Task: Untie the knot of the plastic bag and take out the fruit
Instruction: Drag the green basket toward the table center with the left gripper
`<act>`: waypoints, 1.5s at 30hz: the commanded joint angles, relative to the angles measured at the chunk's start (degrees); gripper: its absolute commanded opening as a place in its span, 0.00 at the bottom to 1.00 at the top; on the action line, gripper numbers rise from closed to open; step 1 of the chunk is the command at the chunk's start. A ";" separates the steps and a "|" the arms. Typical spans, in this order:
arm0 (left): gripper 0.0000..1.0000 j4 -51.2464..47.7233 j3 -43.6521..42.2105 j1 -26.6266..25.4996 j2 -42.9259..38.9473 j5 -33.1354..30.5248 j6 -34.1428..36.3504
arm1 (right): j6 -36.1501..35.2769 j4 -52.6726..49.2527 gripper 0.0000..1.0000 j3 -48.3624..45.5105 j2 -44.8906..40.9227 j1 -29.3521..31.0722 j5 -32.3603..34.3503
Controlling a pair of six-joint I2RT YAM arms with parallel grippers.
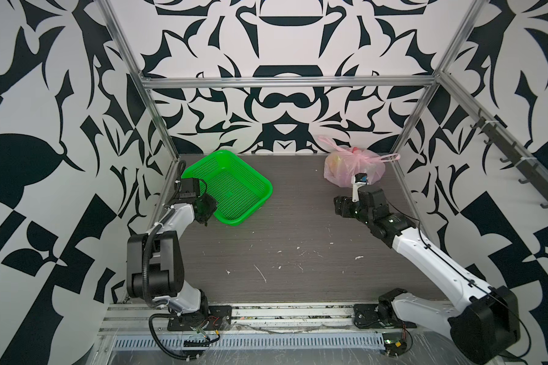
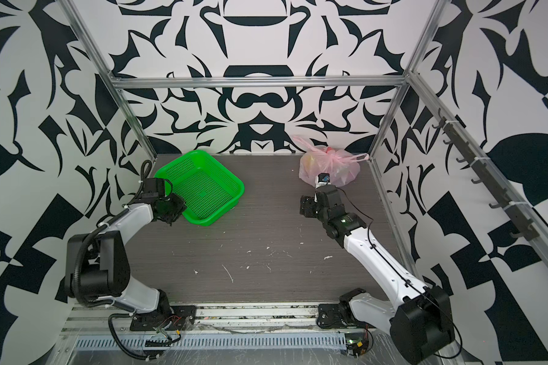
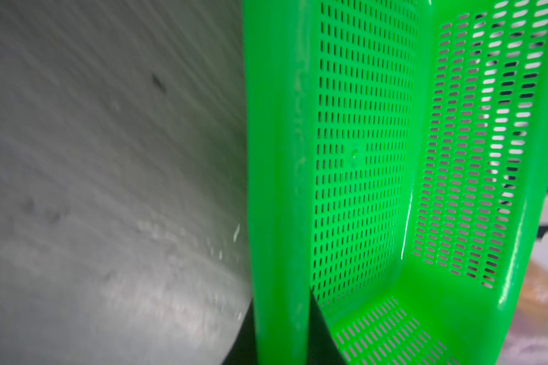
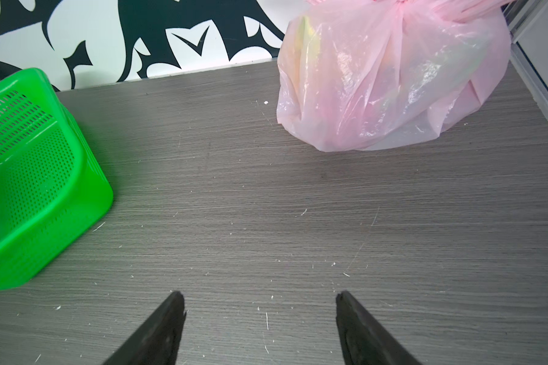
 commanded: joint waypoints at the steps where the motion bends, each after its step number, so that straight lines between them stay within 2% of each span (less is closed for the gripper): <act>1: 0.00 -3.90 -2.21 -5.39 -4.37 1.70 4.15 | 0.87 0.60 0.78 0.21 -0.74 0.23 1.24; 9: 0.00 -11.39 -3.79 -20.48 -11.05 -2.16 6.66 | 1.78 -1.86 0.77 4.77 1.88 0.28 3.72; 18: 0.00 -10.67 -5.32 -38.38 -12.32 -6.52 -1.12 | 1.11 -5.45 0.78 9.16 2.41 -0.07 9.47; 22: 0.00 -8.80 -4.41 -44.15 -9.82 -8.07 -4.08 | 1.09 -6.80 0.79 9.19 2.36 -1.25 10.37; 26: 0.00 -7.45 -2.60 -48.38 -6.67 -8.69 -5.46 | 1.39 -7.15 0.80 8.41 2.09 -3.18 10.06; 33: 0.00 -5.72 -1.45 -54.34 -2.88 -11.34 -11.19 | 2.76 -6.75 0.81 6.93 1.83 -8.09 5.80; 39: 0.00 -4.59 -2.32 -56.45 -2.40 -12.66 -15.02 | 2.58 -6.26 0.81 6.84 2.14 -8.16 6.03; 45: 0.00 -4.50 -2.83 -56.89 -2.97 -13.41 -15.77 | 2.93 -5.22 0.80 6.62 3.36 -8.19 5.74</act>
